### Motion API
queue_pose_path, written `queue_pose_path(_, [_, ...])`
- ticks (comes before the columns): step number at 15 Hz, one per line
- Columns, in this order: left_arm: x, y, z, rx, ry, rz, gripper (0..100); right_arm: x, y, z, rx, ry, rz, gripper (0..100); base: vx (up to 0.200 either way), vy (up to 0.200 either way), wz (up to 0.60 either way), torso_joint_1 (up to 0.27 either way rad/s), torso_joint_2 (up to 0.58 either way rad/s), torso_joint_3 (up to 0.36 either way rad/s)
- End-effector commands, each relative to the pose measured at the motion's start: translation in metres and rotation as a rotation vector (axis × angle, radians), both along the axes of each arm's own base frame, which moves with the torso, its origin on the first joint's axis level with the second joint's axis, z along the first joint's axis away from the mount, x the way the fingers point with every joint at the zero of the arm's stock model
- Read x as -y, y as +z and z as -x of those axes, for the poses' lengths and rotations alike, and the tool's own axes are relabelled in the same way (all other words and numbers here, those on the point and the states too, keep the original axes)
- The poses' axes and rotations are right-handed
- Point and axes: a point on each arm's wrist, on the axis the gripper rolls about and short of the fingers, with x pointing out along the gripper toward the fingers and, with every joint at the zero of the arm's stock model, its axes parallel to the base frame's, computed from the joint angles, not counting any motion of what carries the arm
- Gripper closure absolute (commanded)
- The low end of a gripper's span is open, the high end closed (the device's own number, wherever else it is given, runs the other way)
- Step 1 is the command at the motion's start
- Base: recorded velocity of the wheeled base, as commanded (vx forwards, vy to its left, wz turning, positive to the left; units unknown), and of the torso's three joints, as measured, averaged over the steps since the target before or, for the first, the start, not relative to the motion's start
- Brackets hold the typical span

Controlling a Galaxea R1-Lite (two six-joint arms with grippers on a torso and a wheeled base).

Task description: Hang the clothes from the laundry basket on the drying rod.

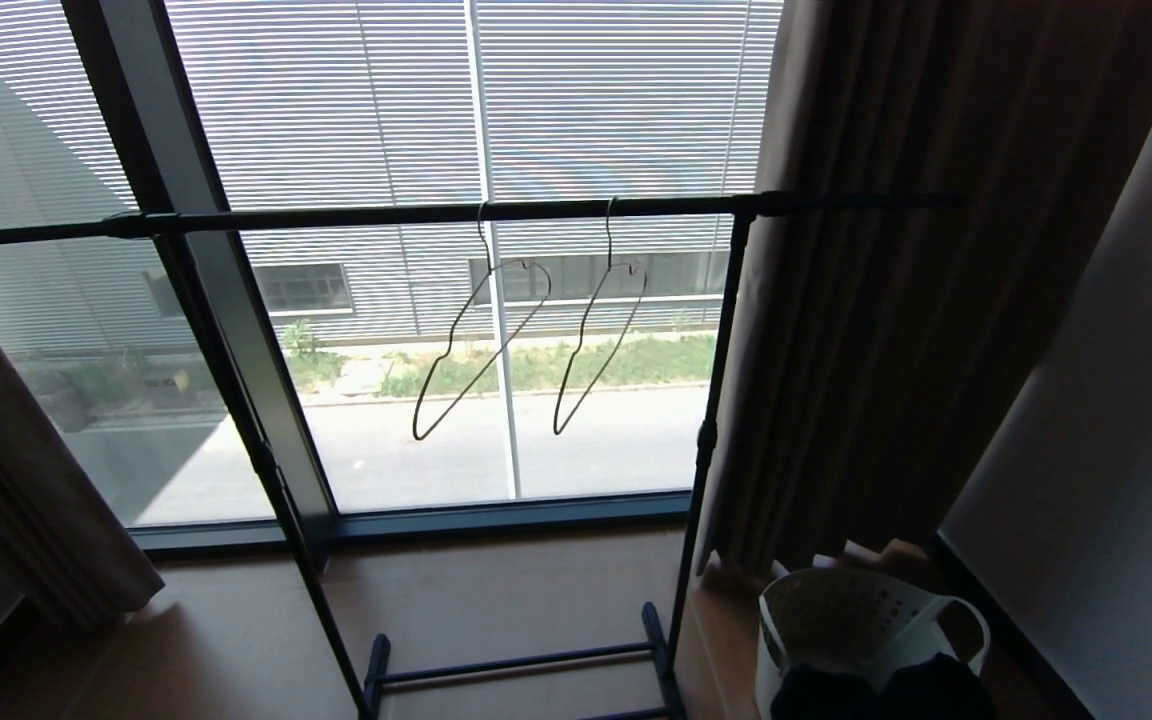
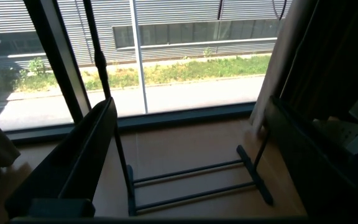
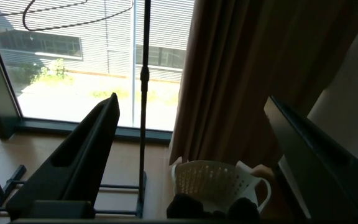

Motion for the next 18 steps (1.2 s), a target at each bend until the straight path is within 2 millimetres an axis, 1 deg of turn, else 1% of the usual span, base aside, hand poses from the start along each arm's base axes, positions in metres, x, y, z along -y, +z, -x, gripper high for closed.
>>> queue_pose_path(1, [0.0,0.0,0.0,0.0,0.001,0.0,0,0.0,0.0001,-0.0001,-0.001,0.0,0.0,0,0.0,0.0,0.0,-0.163,0.39,0.227])
queue_pose_path(11, [0.0,0.0,0.0,-0.001,0.001,0.005,0,0.0,0.0001,-0.0001,-0.001,0.002,0.003,0,0.0,0.0,0.0,-0.195,0.52,0.326])
queue_pose_path(18, [0.0,0.0,0.0,-0.001,0.002,0.006,0,0.0,0.0001,-0.0001,-0.001,0.0,0.001,0,0.0,0.0,0.0,-0.145,0.5,0.347])
